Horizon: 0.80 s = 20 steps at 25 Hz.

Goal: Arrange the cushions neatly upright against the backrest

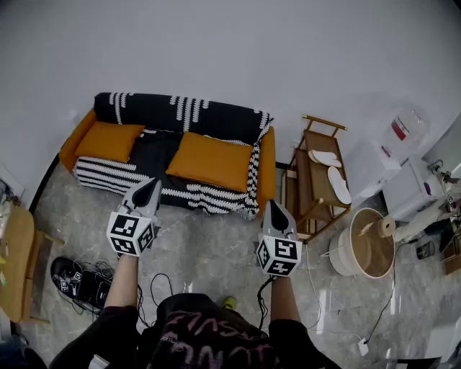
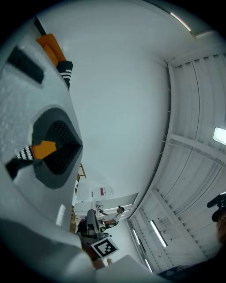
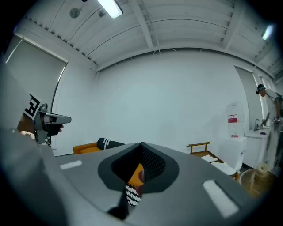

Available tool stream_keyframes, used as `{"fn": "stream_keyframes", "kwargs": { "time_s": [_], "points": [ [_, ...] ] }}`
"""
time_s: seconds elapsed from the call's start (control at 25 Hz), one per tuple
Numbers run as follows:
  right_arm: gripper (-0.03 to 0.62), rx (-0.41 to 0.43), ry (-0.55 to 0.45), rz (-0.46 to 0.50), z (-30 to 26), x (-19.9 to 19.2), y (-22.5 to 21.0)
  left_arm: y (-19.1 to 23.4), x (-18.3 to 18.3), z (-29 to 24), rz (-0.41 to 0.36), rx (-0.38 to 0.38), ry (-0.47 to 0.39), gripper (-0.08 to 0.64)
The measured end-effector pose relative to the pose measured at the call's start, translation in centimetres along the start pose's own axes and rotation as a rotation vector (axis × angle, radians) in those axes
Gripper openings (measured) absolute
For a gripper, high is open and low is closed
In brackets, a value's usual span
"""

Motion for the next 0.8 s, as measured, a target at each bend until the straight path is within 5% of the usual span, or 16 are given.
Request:
{"fn": "stream_keyframes", "kwargs": {
  "time_s": [0.8],
  "points": [
    [0.014,0.01,-0.025,0.023,0.5,0.6,2.7,-0.2,0.0,1.1,0.03,-0.055,-0.002,0.003]
  ]
}}
Point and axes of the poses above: the fingertips, and each gripper's own axes: z backward along the fingers, y to its left, x out of its top, the point moved 2 cm from there along z, backward along the fingers, and after that the axes turned 14 degrees about -y, right-handed, at the moved point
